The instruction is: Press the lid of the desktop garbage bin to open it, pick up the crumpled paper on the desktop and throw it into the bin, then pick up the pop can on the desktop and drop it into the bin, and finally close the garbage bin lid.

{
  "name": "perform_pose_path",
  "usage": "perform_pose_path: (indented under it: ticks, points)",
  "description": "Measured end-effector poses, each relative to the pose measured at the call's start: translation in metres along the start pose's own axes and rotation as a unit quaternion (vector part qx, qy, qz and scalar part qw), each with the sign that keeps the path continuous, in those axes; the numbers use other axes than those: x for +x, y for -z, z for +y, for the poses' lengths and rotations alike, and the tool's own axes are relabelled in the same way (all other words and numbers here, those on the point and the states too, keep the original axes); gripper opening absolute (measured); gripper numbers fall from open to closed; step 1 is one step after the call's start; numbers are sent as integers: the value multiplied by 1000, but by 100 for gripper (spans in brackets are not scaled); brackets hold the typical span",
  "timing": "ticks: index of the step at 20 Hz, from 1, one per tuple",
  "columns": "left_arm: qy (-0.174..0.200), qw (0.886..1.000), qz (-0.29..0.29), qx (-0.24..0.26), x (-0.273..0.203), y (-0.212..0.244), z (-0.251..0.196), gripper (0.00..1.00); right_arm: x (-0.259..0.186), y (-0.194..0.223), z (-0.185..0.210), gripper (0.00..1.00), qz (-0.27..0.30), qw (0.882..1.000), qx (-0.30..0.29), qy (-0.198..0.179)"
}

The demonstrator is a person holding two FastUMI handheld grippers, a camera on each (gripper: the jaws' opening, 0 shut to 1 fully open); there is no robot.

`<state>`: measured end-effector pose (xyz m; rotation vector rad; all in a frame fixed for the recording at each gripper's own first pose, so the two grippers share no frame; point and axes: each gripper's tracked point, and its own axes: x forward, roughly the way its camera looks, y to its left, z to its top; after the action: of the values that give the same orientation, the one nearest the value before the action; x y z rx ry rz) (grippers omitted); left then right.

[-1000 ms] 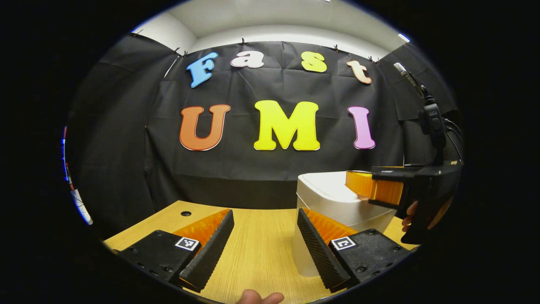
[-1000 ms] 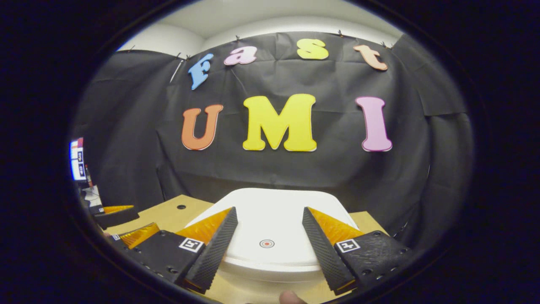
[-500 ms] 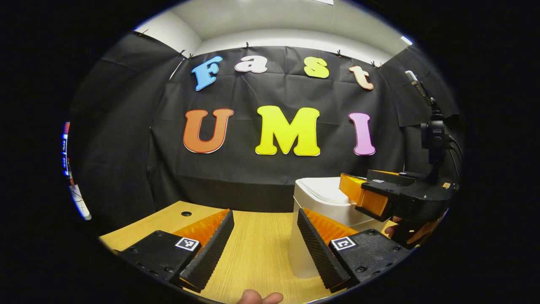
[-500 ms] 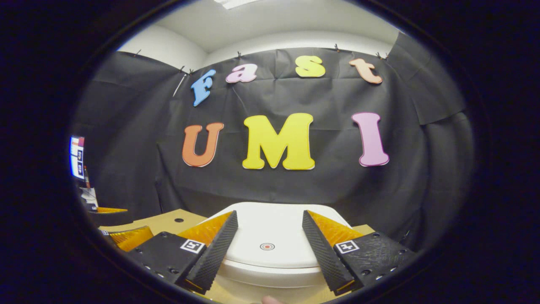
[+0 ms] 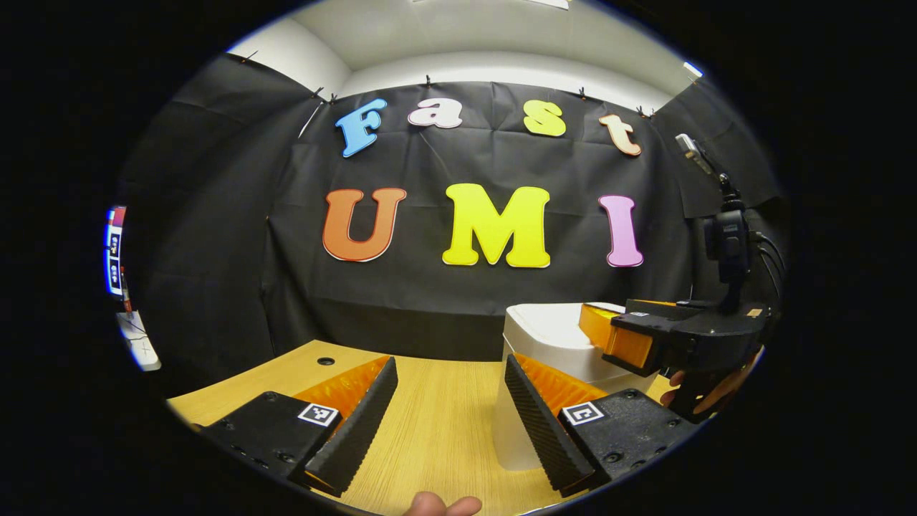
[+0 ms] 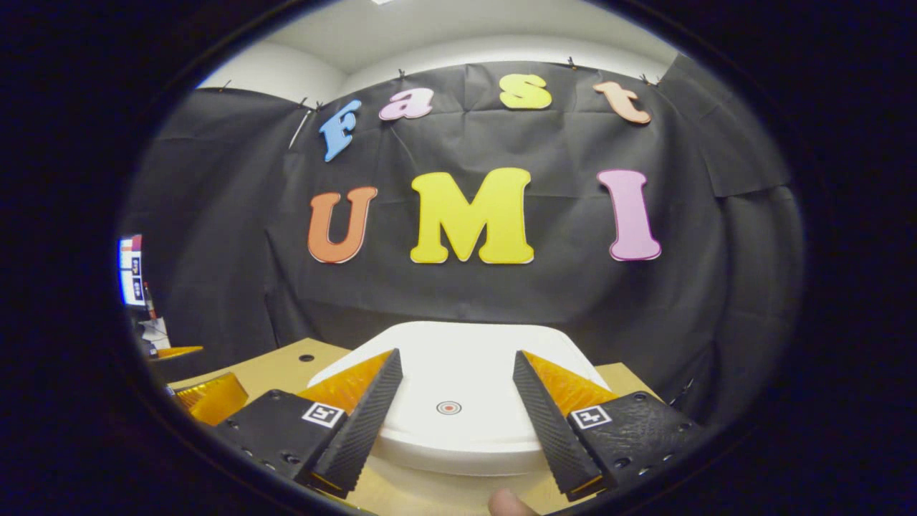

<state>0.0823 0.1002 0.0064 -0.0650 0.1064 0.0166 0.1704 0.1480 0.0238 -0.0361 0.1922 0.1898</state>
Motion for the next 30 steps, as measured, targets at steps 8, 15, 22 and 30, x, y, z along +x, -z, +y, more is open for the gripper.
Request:
perform_pose_path:
  ticks: [8, 15, 22, 30]
  points:
    - [4, 1000, -1, 0, -5, -2, -3, 97, -1, -11, -3, 97, -42, 999, -6, 4]
    - [-6, 1000, -12, 15, -5, -12, -2, 97, -32, -55, -16, 95, -122, 992, -22, 10]
    - [5, 1000, -15, 13, -6, -17, -25, 97, -83, -45, -59, 95, -159, 986, 20, 39]
    - [11, 999, -28, 29, -31, -18, -44, 97, -131, -10, -97, 95, -139, 988, 24, 60]
